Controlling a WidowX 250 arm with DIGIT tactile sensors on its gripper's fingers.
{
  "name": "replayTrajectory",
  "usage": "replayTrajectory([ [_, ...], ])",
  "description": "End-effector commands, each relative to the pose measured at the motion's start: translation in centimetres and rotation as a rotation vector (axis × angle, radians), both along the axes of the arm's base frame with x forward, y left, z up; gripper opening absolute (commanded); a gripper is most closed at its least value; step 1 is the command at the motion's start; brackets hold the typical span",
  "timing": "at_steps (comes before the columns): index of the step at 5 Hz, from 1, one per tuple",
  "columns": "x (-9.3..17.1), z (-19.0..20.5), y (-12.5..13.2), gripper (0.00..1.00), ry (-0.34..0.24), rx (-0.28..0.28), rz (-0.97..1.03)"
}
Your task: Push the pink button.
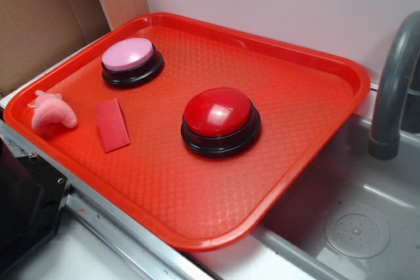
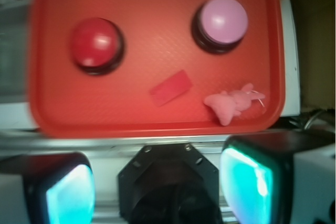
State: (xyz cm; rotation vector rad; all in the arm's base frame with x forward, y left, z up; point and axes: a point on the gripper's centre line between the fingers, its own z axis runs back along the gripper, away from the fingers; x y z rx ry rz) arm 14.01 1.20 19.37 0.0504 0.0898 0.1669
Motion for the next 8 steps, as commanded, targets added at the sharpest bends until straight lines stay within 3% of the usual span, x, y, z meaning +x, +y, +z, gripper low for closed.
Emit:
replayTrajectory([
  [1, 5.8, -2.8, 1.8, 1.0, -0.129, 0.058, 0.073],
  [2, 8.9, -4.9, 3.8, 1.0, -0.25, 0.082, 0.129],
  [4, 11.0, -8.3, 9.8, 1.0, -0.223, 0.12, 0.205],
  [5, 11.5, -10.9, 12.1, 1.0, -0.194, 0.113, 0.212],
  [6, 12.3, -12.9, 11.9, 1.0, -0.211, 0.124, 0.227],
  [8, 12.0, -14.5, 10.8, 1.0, -0.111, 0.089, 0.23],
])
